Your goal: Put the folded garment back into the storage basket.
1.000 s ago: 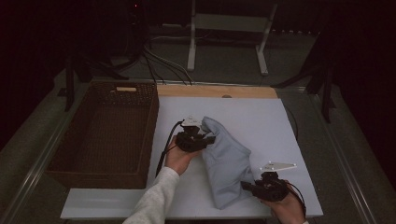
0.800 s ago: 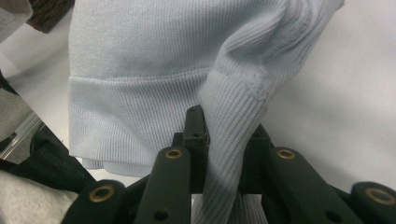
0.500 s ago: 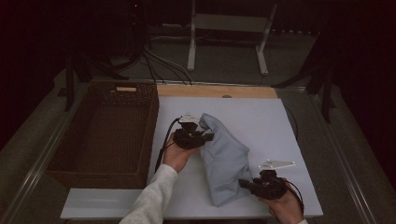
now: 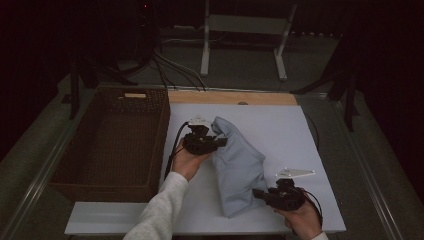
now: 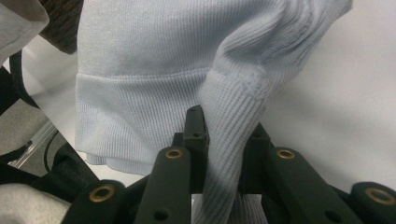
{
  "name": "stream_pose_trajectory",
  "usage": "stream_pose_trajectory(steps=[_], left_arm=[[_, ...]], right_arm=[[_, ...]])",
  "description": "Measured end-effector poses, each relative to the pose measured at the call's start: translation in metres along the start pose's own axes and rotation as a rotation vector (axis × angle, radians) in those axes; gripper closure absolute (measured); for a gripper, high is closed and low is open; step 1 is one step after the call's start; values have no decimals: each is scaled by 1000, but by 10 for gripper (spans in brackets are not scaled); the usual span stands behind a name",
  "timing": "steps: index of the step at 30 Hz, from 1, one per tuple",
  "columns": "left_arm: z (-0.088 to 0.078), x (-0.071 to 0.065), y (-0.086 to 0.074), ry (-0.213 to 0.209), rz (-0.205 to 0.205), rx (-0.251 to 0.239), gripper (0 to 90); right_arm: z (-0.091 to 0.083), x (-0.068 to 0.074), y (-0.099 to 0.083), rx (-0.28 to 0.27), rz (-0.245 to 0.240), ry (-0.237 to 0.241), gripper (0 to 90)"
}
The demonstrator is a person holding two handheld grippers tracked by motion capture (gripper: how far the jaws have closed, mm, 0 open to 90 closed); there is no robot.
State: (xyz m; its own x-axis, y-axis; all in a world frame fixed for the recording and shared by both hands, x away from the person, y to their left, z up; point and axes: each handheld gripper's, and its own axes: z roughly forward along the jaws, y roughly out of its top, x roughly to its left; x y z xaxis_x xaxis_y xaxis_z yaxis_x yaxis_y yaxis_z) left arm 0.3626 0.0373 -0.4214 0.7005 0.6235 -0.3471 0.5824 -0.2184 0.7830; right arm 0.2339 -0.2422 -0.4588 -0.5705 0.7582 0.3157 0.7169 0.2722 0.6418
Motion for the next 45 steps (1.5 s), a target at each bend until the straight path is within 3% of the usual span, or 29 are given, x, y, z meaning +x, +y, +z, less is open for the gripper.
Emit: stream_pose_trajectory(steps=[18,45], left_arm=[[-17,1,17,17,-13,-25,784],[-45,13,29,48,-84,-47,784]], right_arm=[[2,12,18,-24,-22,22,775],[10,31,45,-40,-38,67,775]])
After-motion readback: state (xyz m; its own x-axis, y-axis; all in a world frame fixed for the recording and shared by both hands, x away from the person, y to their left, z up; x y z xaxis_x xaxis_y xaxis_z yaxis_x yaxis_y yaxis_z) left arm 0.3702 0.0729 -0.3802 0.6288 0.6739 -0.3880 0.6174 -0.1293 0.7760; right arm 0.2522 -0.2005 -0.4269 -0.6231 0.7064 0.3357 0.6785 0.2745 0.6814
